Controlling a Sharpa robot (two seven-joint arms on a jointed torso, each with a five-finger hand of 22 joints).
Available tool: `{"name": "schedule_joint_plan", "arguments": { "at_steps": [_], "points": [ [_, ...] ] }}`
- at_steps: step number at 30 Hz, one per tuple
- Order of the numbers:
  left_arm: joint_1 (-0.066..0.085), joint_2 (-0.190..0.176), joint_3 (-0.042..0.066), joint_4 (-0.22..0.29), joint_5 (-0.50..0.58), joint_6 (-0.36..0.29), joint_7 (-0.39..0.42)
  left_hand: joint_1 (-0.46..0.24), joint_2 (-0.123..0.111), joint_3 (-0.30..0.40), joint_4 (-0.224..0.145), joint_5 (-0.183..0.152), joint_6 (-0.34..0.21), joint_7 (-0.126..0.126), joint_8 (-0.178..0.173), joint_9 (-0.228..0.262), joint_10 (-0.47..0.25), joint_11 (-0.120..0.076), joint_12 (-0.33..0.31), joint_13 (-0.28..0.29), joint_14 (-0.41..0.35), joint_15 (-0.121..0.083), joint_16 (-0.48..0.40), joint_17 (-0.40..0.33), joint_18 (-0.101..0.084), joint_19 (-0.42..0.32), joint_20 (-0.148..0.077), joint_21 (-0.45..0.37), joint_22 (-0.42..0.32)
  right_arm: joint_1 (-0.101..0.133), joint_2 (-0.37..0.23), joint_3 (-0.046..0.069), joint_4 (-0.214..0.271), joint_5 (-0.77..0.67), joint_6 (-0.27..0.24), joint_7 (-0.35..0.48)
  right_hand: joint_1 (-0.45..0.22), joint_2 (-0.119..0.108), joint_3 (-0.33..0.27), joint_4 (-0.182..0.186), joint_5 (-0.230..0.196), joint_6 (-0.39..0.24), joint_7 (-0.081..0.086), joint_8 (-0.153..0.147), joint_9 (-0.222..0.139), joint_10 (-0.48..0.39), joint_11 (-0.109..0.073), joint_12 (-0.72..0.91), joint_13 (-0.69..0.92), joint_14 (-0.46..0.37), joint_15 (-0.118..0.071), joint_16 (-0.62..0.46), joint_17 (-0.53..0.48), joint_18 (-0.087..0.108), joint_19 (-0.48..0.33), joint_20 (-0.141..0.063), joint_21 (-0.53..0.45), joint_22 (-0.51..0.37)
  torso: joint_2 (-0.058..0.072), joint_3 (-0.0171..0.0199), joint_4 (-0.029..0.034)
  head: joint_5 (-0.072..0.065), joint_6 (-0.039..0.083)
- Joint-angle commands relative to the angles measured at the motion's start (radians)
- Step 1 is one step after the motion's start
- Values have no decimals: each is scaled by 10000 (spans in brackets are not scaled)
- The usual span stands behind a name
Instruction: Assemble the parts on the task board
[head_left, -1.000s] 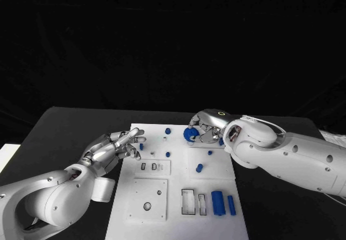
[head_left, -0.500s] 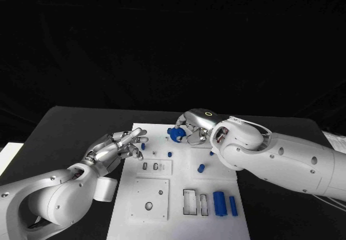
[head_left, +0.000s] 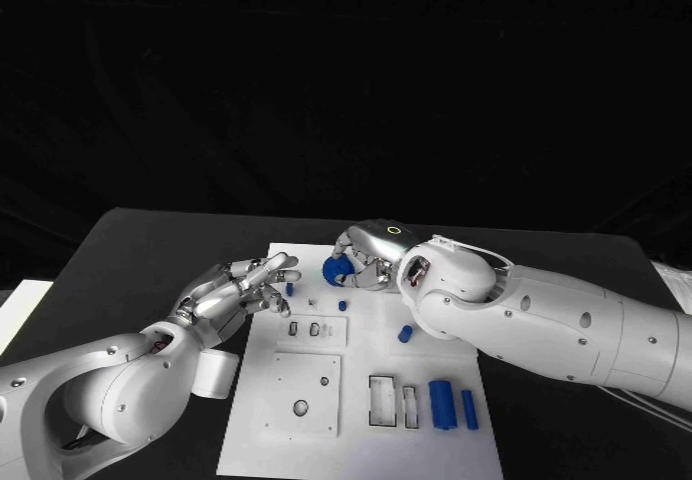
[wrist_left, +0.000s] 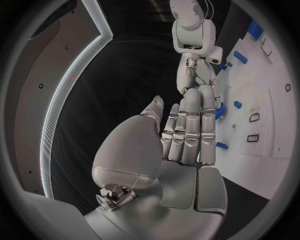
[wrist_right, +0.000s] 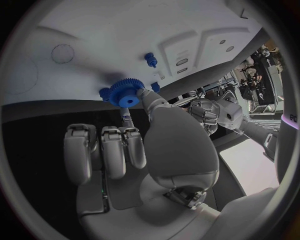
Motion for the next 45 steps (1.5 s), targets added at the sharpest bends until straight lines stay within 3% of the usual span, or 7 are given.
{"name": "schedule_joint_plan", "arguments": {
  "at_steps": [1,14,16,20,23,32,45],
  "points": [
    [9,20,6,27,-42,228,43,-1,56,29,-59,18,-20,41,-43,-8,-48,-15,-28,11,-67,21,-54,8,122,-86,18,40,1,-6,107,-38,-136,-314,129,-162,-94,0,81,-7,-66,68,25,-38,8,839,-44,-32,2373,987,-85,10,2301,-125,281,-22,64,785,-6,-1,-17,-1,-15],
    [9,60,6,28,-42,244,23,-1,56,29,-59,18,-20,41,-43,-8,-48,-15,-28,11,-67,21,-54,8,122,-86,18,40,1,-17,450,-153,-528,-375,208,-281,-196,-43,118,-23,-306,-15,60,-212,-11,793,-17,-111,2319,980,-72,-5,2271,-131,289,-16,72,807,-5,12,-13,7,-29],
    [9,61,6,28,-42,248,18,-1,56,29,-59,18,-20,41,-43,-8,-48,-15,-28,11,-67,21,-54,8,122,-86,18,40,1,-18,469,-157,-548,-377,191,-273,-273,-70,99,-18,-636,-94,92,-327,-16,768,13,-156,2288,978,-47,-10,2260,-132,289,0,74,814,-5,10,-14,8,-29],
    [9,62,6,29,-42,259,7,-1,56,29,-59,18,-20,41,-43,-8,-48,-15,-28,11,-67,21,-54,8,122,-86,18,40,1,-19,496,-165,-567,-379,211,-285,-559,-174,-196,117,-2272,-445,189,-742,-17,709,116,-260,2220,973,42,-22,2237,-134,289,81,75,825,-7,11,-17,7,-24],
    [9,59,6,32,-42,259,2,-1,56,29,-59,18,-20,41,-43,-8,-48,-15,-28,11,-67,21,-54,8,122,-86,18,40,1,-20,497,-168,-573,-377,267,-294,-720,-267,-478,342,-2641,-554,243,-921,-5,689,166,-294,2201,970,92,-29,2224,-132,284,131,73,821,-4,10,-15,-5,-26],
    [9,46,6,34,-42,247,-2,1,62,36,-67,18,-27,46,-51,-10,-59,-10,-36,11,-77,25,-66,7,123,-101,23,40,0,-20,448,-177,-578,-318,385,-328,-1084,-289,-1481,1738,-2801,-462,284,-1245,46,673,215,-323,2196,965,148,-40,2204,-129,278,200,72,824,-6,11,-13,-17,-26],
    [9,46,6,25,-42,201,17,-7,56,35,-76,17,-59,72,-76,-17,-95,9,-57,7,-87,36,-81,7,123,-120,32,40,-3,-20,359,-196,-649,-53,796,-431,-2308,451,-1779,1754,-1900,-232,232,-1326,79,701,172,-282,2236,972,113,-29,2231,-133,289,168,82,850,1,16,-22,-10,-48]
  ]
}}
